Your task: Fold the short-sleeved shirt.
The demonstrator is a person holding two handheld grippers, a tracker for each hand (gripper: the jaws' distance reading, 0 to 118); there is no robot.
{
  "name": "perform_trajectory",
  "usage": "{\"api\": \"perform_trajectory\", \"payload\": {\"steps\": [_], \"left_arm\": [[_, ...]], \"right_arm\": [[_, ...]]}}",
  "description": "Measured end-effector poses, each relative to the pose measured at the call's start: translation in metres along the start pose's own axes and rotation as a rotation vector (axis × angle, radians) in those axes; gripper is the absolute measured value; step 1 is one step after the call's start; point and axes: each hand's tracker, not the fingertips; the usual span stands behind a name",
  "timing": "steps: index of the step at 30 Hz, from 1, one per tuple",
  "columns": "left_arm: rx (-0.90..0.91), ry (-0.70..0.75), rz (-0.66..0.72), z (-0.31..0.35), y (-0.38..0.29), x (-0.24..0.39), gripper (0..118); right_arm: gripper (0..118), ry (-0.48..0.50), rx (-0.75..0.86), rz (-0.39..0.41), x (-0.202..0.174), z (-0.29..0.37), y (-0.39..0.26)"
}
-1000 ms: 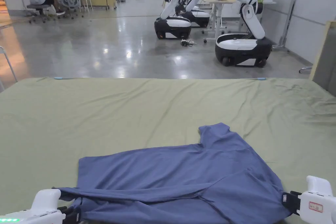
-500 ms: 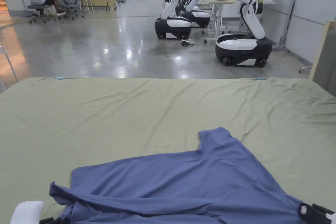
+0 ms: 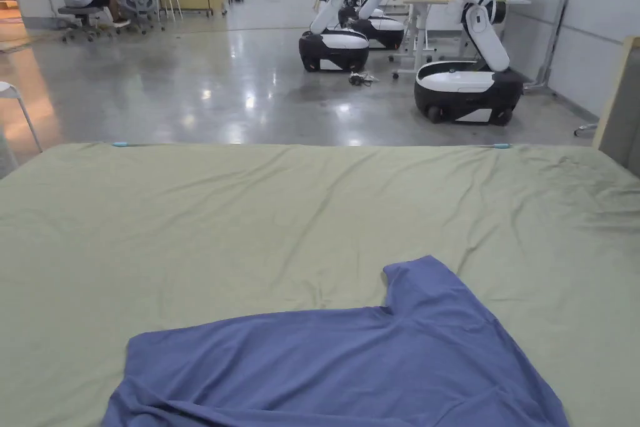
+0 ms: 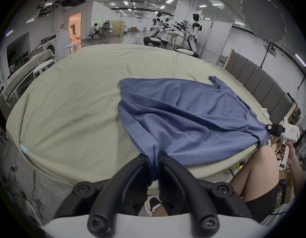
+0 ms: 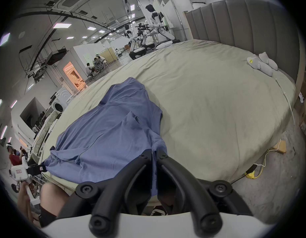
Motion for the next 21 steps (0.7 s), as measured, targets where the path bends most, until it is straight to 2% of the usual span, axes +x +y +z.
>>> {"api": "perform_trajectory", "payload": {"steps": [1, 2, 3, 4, 5, 6, 8, 10, 11, 12, 13, 14, 15, 16, 18, 20, 21], "left_arm": [[-0.014, -0.002, 0.016, 0.000, 0.000, 0.000, 16], [-0.025, 0.005, 0.022, 0.001, 0.001, 0.001, 48], [-0.020, 0.033, 0.016, 0.005, 0.000, 0.003, 87], [0.012, 0.047, 0.012, 0.015, -0.002, 0.000, 114], [0.086, 0.001, 0.008, 0.031, -0.003, 0.000, 112], [0.170, 0.016, 0.025, 0.050, 0.000, 0.001, 111], [0.259, 0.112, 0.052, 0.088, 0.001, 0.004, 112], [0.388, 0.152, 0.037, 0.123, -0.001, 0.010, 112], [0.430, 0.151, 0.035, 0.131, -0.001, 0.012, 110], [0.459, 0.143, 0.027, 0.137, 0.001, 0.019, 97], [0.483, 0.112, 0.006, 0.142, 0.001, 0.022, 49], [0.507, 0.112, -0.012, 0.143, 0.003, 0.026, 0], [0.470, 0.191, -0.031, 0.139, 0.012, 0.034, 0], [0.429, 0.328, -0.052, 0.121, 0.018, 0.020, 0], [0.394, 0.221, -0.131, 0.103, 0.033, 0.007, 0], [0.383, 0.125, -0.088, 0.086, 0.049, 0.011, 0], [0.359, 0.087, -0.053, 0.071, 0.060, 0.005, 0]], "right_arm": [[16, -0.021, -0.004, 0.004, -0.002, 0.000, 0.002], [65, -0.078, -0.003, 0.026, -0.005, 0.001, 0.004], [111, -0.083, -0.006, 0.030, -0.006, 0.003, 0.006], [115, -0.005, 0.089, 0.035, -0.007, 0.017, 0.004], [108, 0.038, 0.136, 0.027, -0.007, 0.029, 0.007], [109, 0.017, 0.141, 0.042, -0.020, 0.044, 0.014], [118, -0.019, 0.198, 0.141, -0.039, 0.073, 0.020], [118, -0.029, 0.357, 0.252, -0.060, 0.094, 0.026], [118, -0.021, 0.379, 0.287, -0.066, 0.098, 0.029], [114, -0.008, 0.371, 0.321, -0.075, 0.099, 0.032], [96, -0.009, 0.394, 0.331, -0.083, 0.099, 0.033], [18, 0.000, 0.433, 0.351, -0.096, 0.102, 0.034], [0, 0.018, 0.460, 0.379, -0.107, 0.096, 0.036], [0, -0.098, 0.472, 0.407, -0.109, 0.102, 0.041], [0, 0.057, 0.400, 0.378, -0.120, 0.086, 0.048], [0, 0.102, 0.379, 0.330, -0.128, 0.084, 0.053], [0, 0.093, 0.387, 0.349, -0.133, 0.085, 0.054]]}}
